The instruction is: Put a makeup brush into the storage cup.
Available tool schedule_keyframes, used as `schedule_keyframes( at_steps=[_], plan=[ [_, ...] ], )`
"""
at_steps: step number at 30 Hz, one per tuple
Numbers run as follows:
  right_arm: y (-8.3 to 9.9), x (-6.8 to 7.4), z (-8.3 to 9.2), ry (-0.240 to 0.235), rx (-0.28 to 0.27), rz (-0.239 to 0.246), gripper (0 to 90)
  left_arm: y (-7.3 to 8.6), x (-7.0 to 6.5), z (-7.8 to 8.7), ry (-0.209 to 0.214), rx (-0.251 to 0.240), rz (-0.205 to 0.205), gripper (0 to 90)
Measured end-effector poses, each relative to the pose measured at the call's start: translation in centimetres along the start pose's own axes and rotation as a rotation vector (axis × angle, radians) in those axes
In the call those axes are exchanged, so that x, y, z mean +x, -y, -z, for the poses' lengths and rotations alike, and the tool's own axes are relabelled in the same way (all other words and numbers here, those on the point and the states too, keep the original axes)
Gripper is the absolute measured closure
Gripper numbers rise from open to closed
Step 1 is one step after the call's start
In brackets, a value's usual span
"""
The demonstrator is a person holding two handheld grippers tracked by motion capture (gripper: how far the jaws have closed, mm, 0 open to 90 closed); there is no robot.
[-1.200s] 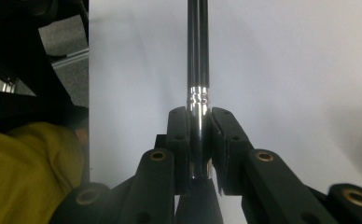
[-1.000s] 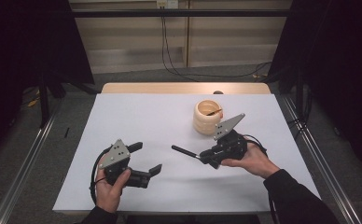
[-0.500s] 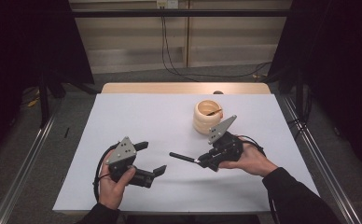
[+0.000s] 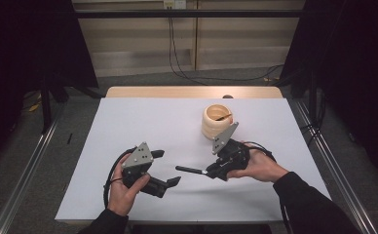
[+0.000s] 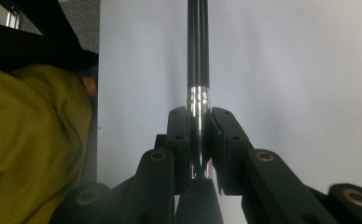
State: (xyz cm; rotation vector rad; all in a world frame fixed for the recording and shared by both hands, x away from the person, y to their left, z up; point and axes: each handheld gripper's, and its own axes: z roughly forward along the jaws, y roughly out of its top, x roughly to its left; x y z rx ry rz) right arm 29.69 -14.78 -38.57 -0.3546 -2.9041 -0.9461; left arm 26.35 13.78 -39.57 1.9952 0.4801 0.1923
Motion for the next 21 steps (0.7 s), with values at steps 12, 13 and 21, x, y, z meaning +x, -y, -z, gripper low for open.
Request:
schedule_keyframes(
  at_steps=[12,13,21],
  plan=[
    [-0.7,0.5,-0.6,-0.020,0.062,0.030,78.5,-0.2,0.0,-1.5,0.079,0.112,-0.025,3.0],
    [-0.7,0.6,-0.6,-0.020,0.064,0.019,78.4,-0.2,0.0,-1.6,0.084,0.120,-0.026,2.9],
    [-1.0,0.9,-0.9,-0.029,0.078,0.045,78.4,-0.7,-0.1,-2.1,0.116,0.164,-0.045,3.2]
  ],
)
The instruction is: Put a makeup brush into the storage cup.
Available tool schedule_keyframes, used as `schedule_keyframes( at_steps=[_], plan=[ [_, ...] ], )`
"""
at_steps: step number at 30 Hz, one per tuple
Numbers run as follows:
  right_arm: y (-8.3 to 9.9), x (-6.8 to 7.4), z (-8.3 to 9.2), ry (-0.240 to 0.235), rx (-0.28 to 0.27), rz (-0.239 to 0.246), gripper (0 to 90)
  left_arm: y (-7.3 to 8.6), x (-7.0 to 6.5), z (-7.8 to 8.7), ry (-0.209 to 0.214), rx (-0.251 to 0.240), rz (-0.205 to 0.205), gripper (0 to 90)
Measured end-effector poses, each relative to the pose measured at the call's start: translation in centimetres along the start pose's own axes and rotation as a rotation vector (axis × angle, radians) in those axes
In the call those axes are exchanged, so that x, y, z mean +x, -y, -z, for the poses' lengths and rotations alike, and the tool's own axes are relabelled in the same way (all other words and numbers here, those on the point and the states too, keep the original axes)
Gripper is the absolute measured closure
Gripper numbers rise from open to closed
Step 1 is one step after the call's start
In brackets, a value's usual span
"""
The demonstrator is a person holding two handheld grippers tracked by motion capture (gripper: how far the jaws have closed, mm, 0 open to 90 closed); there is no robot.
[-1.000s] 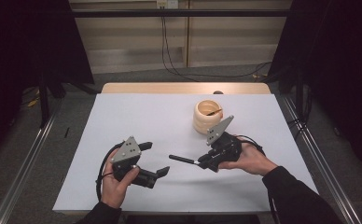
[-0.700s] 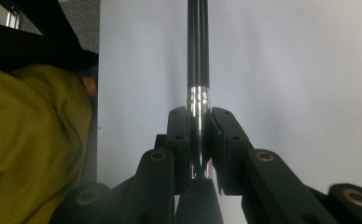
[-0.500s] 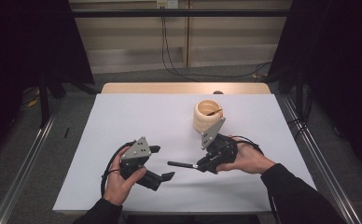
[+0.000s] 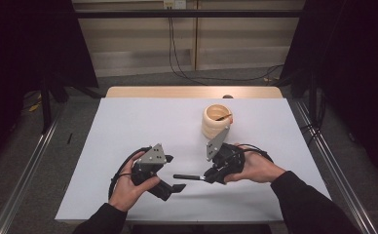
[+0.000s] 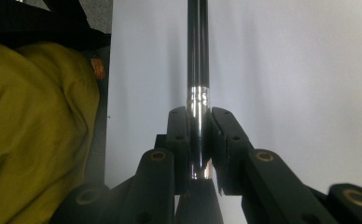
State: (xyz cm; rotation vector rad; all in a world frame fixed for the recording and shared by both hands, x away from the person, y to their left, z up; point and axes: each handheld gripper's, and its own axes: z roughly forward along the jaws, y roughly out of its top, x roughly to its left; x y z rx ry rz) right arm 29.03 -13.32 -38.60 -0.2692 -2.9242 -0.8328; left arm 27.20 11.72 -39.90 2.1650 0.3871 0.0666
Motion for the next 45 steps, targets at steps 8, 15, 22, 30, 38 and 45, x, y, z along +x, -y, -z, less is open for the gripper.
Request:
schedule_keyframes(
  at_steps=[8,15,22,30,38,45],
  plan=[
    [-0.2,0.2,0.0,-0.004,0.023,0.000,78.4,-0.3,0.0,-0.6,0.023,0.050,-0.024,3.2],
    [-0.5,0.3,-0.3,-0.014,0.036,0.015,78.4,-0.7,-0.2,-0.8,0.036,0.097,-0.047,4.6],
    [-0.5,0.5,-0.3,-0.007,0.030,0.038,78.5,-0.8,-0.3,-1.2,0.034,0.155,-0.072,6.6],
    [-0.5,0.7,-0.2,-0.006,0.029,0.046,78.5,-0.8,-0.8,-1.8,0.029,0.224,-0.090,16.2],
    [-0.6,0.9,-0.3,-0.005,0.025,0.073,78.4,-0.9,-0.8,-2.0,0.067,0.270,-0.087,39.2],
    [-0.6,1.1,-0.3,-0.008,0.035,0.064,78.4,-1.0,-0.8,-2.5,0.094,0.296,-0.106,53.8]
  ],
)
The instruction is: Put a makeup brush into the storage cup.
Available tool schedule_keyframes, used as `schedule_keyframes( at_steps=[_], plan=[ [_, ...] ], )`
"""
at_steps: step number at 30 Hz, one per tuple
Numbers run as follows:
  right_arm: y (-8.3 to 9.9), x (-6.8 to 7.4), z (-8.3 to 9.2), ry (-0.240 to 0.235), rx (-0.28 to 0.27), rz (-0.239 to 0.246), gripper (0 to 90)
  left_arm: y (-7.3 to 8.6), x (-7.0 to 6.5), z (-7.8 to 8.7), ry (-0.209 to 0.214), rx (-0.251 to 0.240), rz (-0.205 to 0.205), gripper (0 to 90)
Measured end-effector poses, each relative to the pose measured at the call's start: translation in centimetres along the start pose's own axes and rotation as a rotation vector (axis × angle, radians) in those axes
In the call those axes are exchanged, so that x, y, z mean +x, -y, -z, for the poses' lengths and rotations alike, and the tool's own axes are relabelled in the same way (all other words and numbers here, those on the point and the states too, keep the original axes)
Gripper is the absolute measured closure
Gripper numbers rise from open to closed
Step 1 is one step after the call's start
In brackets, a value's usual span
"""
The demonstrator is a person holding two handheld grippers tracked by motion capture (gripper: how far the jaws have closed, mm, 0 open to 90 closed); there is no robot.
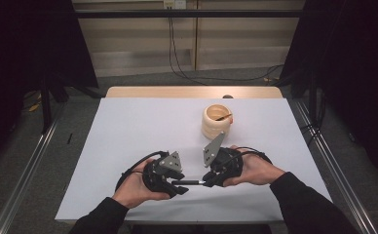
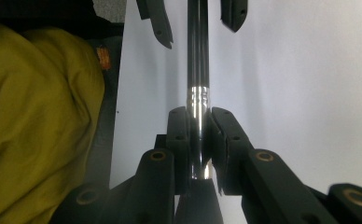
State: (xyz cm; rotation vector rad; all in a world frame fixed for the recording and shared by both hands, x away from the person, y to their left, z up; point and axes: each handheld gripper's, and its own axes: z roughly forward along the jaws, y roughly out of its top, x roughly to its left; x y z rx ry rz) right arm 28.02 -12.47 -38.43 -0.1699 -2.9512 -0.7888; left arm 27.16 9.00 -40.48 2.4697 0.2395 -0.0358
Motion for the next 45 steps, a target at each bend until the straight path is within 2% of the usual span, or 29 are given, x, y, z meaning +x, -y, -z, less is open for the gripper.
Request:
schedule_keyframes(
  at_steps=[2,3,5,6,7,10,11,12,13,14,16,20,23,24,26,32,34,35,36,37,39,40,45],
  plan=[
    [0.0,0.1,-0.1,-0.001,0.009,-0.003,78.4,0.0,0.0,-0.2,-0.003,0.011,-0.005,56.9],
    [0.0,-0.1,-0.3,-0.006,-0.002,0.023,78.4,0.0,-0.1,-0.2,-0.010,0.019,-0.013,59.4],
    [0.0,0.0,-0.4,0.000,-0.006,0.024,78.5,0.0,-0.1,-0.4,0.004,0.010,-0.019,62.4],
    [-0.1,0.1,-0.5,-0.007,0.003,0.010,78.5,-0.1,-0.1,-0.4,0.030,0.030,-0.029,63.3],
    [-0.1,0.1,-0.6,-0.002,0.003,0.022,78.4,-0.1,-0.2,-0.6,0.014,0.024,-0.031,64.2],
    [-0.1,0.1,-0.7,-0.012,0.003,0.023,78.5,-0.1,0.0,-0.6,0.035,0.040,-0.044,72.6],
    [-0.1,0.1,-0.6,-0.017,0.006,0.033,78.5,-0.1,-0.1,-0.7,0.023,0.042,-0.046,74.0],
    [-0.1,0.2,-0.6,-0.010,0.010,0.022,78.5,-0.1,-0.1,-0.8,0.028,0.033,-0.035,74.4],
    [-0.1,0.1,-0.8,-0.015,0.000,0.041,78.4,-0.2,-0.1,-0.8,0.031,0.056,-0.043,75.0],
    [-0.1,0.2,-0.8,-0.020,0.006,0.039,78.4,-0.2,-0.2,-0.8,0.022,0.059,-0.050,75.6],
    [-0.1,0.1,-0.9,-0.015,0.002,0.063,78.4,-0.2,-0.2,-0.9,0.038,0.067,-0.053,76.5],
    [-0.1,0.2,-0.9,-0.015,-0.001,0.070,78.2,-0.1,-0.3,-0.8,0.046,0.068,-0.056,77.8],
    [-0.1,0.2,-0.8,-0.016,-0.005,0.081,78.0,-0.1,-0.2,-0.8,0.066,0.068,-0.055,78.3],
    [0.0,0.3,-0.7,-0.013,-0.005,0.073,77.9,-0.1,-0.1,-0.8,0.097,0.063,-0.049,78.4],
    [0.1,0.1,-0.6,-0.014,-0.013,0.078,77.5,-0.1,-0.2,-0.9,0.078,0.040,-0.039,78.7],
    [0.3,0.0,-0.4,-0.008,-0.033,0.074,76.9,-0.1,0.0,-0.8,0.081,0.037,-0.032,79.1],
    [0.4,-0.1,-0.4,-0.006,-0.035,0.068,76.7,0.0,0.0,-0.9,0.090,0.034,-0.029,79.2],
    [0.4,-0.1,-0.4,-0.009,-0.042,0.062,76.7,-0.1,0.2,-0.7,0.119,0.046,-0.032,79.3],
    [0.5,-0.1,-0.5,-0.009,-0.046,0.063,76.6,0.0,0.0,-0.9,0.095,0.028,-0.026,79.3],
    [0.5,-0.1,-0.5,-0.012,-0.046,0.063,76.4,0.0,0.0,-0.8,0.086,0.037,-0.022,79.2],
    [0.6,-0.1,-0.5,-0.010,-0.054,0.050,76.0,0.1,0.2,-0.9,0.113,0.018,-0.009,79.3],
    [0.7,-0.1,-0.4,-0.014,-0.056,0.040,75.8,0.2,0.1,-0.9,0.100,0.020,-0.008,79.3],
    [1.0,-0.3,-0.3,-0.014,-0.084,0.024,71.7,0.4,0.2,-0.8,0.094,0.009,0.008,79.4]
  ],
)
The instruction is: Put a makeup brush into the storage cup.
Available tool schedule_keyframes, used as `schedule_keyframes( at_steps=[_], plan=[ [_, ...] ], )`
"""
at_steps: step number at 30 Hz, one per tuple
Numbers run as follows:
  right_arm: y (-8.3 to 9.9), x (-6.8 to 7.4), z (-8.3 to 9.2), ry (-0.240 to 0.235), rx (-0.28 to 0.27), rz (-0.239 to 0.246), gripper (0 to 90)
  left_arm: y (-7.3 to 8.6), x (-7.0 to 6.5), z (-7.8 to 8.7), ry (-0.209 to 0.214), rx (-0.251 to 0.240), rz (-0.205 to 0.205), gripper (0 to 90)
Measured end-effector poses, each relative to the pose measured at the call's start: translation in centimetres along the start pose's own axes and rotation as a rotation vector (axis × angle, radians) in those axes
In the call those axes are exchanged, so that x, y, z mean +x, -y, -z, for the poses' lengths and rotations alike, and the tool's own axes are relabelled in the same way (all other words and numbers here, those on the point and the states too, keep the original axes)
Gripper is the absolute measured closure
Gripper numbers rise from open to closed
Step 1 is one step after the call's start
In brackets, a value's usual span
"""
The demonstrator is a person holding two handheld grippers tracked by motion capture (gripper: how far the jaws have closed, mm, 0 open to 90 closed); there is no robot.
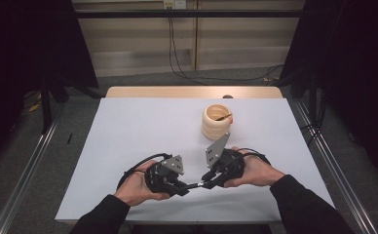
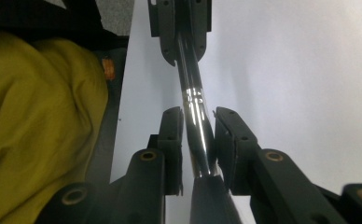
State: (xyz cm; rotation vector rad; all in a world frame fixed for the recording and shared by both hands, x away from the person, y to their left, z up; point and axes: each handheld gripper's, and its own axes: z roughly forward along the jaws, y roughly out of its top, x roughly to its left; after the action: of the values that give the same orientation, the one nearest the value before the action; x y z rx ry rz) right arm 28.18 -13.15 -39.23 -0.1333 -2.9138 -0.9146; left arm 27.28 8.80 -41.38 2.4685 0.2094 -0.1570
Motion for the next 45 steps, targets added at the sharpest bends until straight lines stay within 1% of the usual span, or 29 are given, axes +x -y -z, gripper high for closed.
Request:
schedule_keyframes(
  at_steps=[1,2,3,4,8,9,10,14,17,19,20,21,22,23,25,26,27,28,29,30,31,32,34,36,37,38,39,41,45],
  plan=[
    [0.1,-0.1,0.1,-0.004,-0.010,-0.003,69.6,0.0,0.0,0.0,0.000,0.001,0.000,79.4],
    [0.1,-0.1,0.1,0.012,-0.016,-0.009,68.6,0.1,0.2,0.1,0.026,-0.002,0.000,79.4],
    [0.1,0.0,0.2,0.014,-0.016,-0.019,67.5,0.2,0.1,0.1,0.016,-0.013,0.010,79.4],
    [0.2,-0.1,0.2,0.012,-0.031,-0.015,64.8,0.3,0.1,0.1,0.026,-0.008,0.001,79.4],
    [0.5,-0.1,0.3,0.020,-0.049,-0.042,55.9,0.5,0.0,0.1,0.015,-0.018,0.015,79.4],
    [0.6,-0.2,0.4,0.020,-0.060,-0.037,53.8,0.5,0.0,0.1,0.022,-0.023,0.021,79.4],
    [0.7,-0.1,0.4,0.026,-0.074,-0.046,51.9,0.5,0.1,0.1,0.019,-0.021,0.016,79.4],
    [0.9,0.0,0.7,0.035,-0.095,-0.058,45.1,0.8,0.1,0.2,0.011,-0.037,0.035,79.4],
    [1.2,0.1,1.1,0.058,-0.129,-0.065,38.3,0.9,-0.1,0.3,0.000,-0.045,0.039,79.3],
    [1.3,0.1,1.4,0.065,-0.144,-0.079,34.6,1.1,-0.3,0.4,-0.018,-0.058,0.056,79.3],
    [1.4,0.1,1.5,0.077,-0.152,-0.079,33.0,1.2,-0.3,0.4,-0.010,-0.063,0.062,79.3],
    [1.5,0.1,1.6,0.082,-0.158,-0.076,31.3,1.2,-0.3,0.5,-0.023,-0.063,0.065,79.3],
    [1.5,0.2,1.6,0.086,-0.162,-0.079,30.0,1.4,-0.2,0.5,-0.024,-0.080,0.079,79.3],
    [1.6,0.3,1.6,0.090,-0.173,-0.083,27.5,1.5,-0.2,0.6,-0.024,-0.080,0.081,79.3],
    [1.9,0.4,1.5,0.104,-0.176,-0.103,25.2,1.6,-0.3,0.6,-0.038,-0.093,0.086,79.3],
    [2.1,0.3,1.4,0.109,-0.191,-0.112,23.5,1.7,-0.3,0.6,-0.033,-0.102,0.090,79.3],
    [2.3,0.3,1.4,0.112,-0.200,-0.126,22.3,1.8,-0.2,0.6,-0.043,-0.103,0.080,79.3],
    [2.4,0.3,1.5,0.120,-0.210,-0.126,21.7,1.8,-0.3,0.6,-0.048,-0.122,0.094,79.3],
    [2.5,0.3,1.5,0.130,-0.227,-0.135,20.2,1.9,-0.3,0.6,-0.042,-0.128,0.092,79.3],
    [2.6,0.3,1.7,0.137,-0.243,-0.144,18.6,2.0,-0.3,0.7,-0.058,-0.128,0.084,79.3],
    [2.7,0.3,1.9,0.149,-0.268,-0.158,17.4,2.0,-0.4,0.7,-0.061,-0.146,0.097,79.3],
    [2.8,0.3,2.0,0.157,-0.279,-0.162,16.9,2.1,-0.4,0.8,-0.071,-0.143,0.087,79.3],
    [3.1,0.3,2.2,0.174,-0.298,-0.179,15.1,2.2,-0.5,0.9,-0.079,-0.174,0.108,79.3],
    [3.4,0.4,2.5,0.197,-0.330,-0.198,13.9,2.3,-0.5,1.1,-0.085,-0.186,0.117,79.3],
    [3.5,0.4,2.7,0.211,-0.343,-0.207,13.1,2.2,-0.6,1.2,-0.101,-0.185,0.119,79.3],
    [3.7,0.4,2.8,0.215,-0.355,-0.215,12.5,2.3,-0.6,1.2,-0.096,-0.206,0.131,79.3],
    [3.8,0.4,2.9,0.219,-0.368,-0.224,11.3,2.3,-0.6,1.2,-0.101,-0.213,0.124,79.3],
    [4.1,0.4,3.1,0.227,-0.384,-0.213,9.1,2.4,-0.7,1.3,-0.108,-0.223,0.129,79.3],
    [4.5,0.7,3.2,0.254,-0.423,-0.234,9.2,2.5,-0.8,1.4,-0.127,-0.258,0.129,79.3]
  ],
)
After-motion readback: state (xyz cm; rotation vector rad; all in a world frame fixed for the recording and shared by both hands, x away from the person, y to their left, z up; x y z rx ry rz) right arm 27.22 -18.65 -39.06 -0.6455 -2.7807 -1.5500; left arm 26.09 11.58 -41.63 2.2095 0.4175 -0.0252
